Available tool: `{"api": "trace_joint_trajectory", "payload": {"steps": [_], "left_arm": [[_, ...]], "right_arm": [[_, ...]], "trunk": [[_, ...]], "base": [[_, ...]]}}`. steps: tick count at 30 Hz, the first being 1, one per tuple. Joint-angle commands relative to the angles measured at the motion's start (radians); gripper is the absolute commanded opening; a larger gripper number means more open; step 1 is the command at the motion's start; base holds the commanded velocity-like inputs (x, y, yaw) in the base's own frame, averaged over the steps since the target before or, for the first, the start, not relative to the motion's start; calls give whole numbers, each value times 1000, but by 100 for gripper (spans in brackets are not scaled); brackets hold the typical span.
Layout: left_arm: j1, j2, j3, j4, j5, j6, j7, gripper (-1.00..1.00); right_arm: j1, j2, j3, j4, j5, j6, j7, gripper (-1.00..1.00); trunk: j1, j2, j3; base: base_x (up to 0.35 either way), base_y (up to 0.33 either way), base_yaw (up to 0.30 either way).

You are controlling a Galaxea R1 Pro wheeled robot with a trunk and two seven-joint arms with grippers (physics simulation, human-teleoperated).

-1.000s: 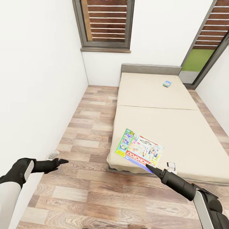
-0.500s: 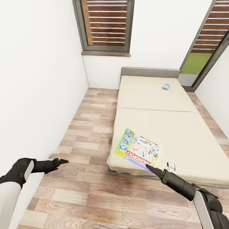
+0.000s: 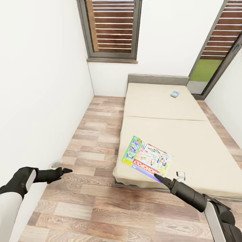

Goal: Put all the toys in the child's room - the three board games (two on the bed and one on the table), the two jigsaw puzzles on the table, and the tennis ball on the table - inside the toy box on the table in the child's room.

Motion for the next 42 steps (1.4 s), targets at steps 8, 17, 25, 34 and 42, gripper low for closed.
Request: {"api": "trace_joint_trajectory", "payload": {"steps": [8, 17, 25, 34, 42], "left_arm": [[-1, 0, 5, 0, -4, 7, -5, 100], [-1, -1, 5, 0, -3, 7, -5, 100], [-1, -1, 5, 0, -3, 7, -5, 100], [-1, -1, 5, 0, -3, 7, -4, 100], [-1, -1, 5, 0, -2, 7, -3, 100]], "right_arm": [[-1, 0, 0, 0, -4, 5, 0, -100], [-1, 0, 0, 0, -4, 6, 1, -100], [-1, 0, 1, 0, -4, 8, 0, -100], [-1, 0, 1, 0, -4, 7, 0, -100], [-1, 0, 3, 0, -4, 6, -1, -100]], "trunk": [[1, -2, 12], [1, -2, 27], [1, -2, 40], [1, -2, 55], [1, -2, 68]], "base": [[0, 0, 0], [0, 0, 0], [0, 0, 0], [0, 0, 0], [0, 0, 0]]}}
